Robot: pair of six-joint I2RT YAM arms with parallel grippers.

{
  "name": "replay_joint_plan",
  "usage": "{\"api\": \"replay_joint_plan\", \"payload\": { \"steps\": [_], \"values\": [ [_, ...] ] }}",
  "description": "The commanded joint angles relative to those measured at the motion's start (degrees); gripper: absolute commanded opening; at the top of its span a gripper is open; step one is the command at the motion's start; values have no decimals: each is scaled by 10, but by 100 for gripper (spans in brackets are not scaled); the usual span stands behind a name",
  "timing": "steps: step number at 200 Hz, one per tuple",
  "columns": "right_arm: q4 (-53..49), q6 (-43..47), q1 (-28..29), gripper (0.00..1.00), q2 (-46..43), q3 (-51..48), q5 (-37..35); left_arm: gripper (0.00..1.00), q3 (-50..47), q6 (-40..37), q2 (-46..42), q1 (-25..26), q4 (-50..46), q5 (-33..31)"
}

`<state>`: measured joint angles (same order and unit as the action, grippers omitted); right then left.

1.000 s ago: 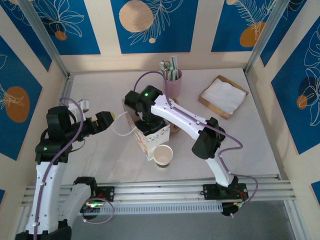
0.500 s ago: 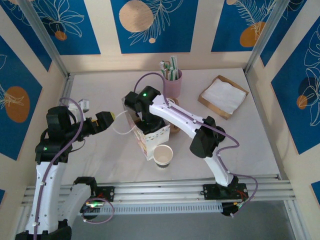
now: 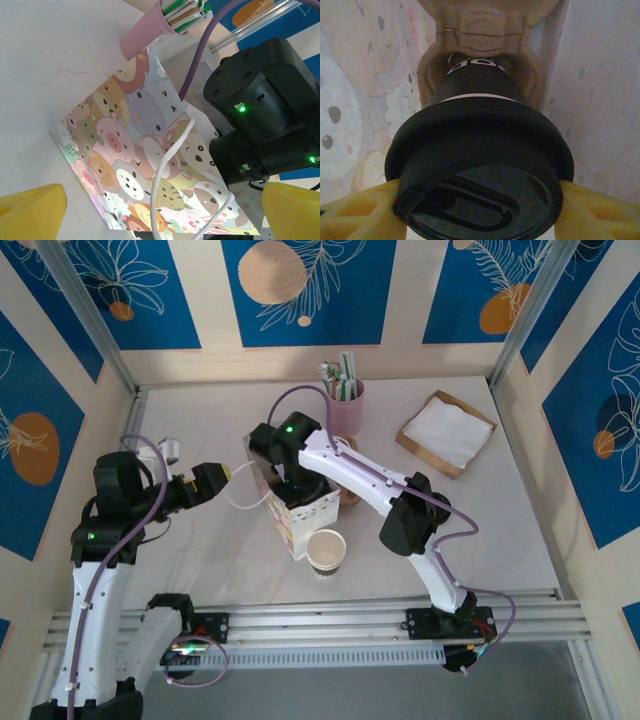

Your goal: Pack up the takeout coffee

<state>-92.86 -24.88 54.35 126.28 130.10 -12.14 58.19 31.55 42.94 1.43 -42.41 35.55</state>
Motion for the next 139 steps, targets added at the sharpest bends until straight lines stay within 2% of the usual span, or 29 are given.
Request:
{"api": "replay_joint_plan", "payload": {
  "steps": [1, 139],
  "values": [
    [-89, 8, -4, 60, 8, 10, 15, 100, -4, 0, -2, 5, 11, 12],
    [-89, 8, -10, 60, 10, 5, 9, 100, -1, 0, 1, 5, 12, 13]
  ]
}}
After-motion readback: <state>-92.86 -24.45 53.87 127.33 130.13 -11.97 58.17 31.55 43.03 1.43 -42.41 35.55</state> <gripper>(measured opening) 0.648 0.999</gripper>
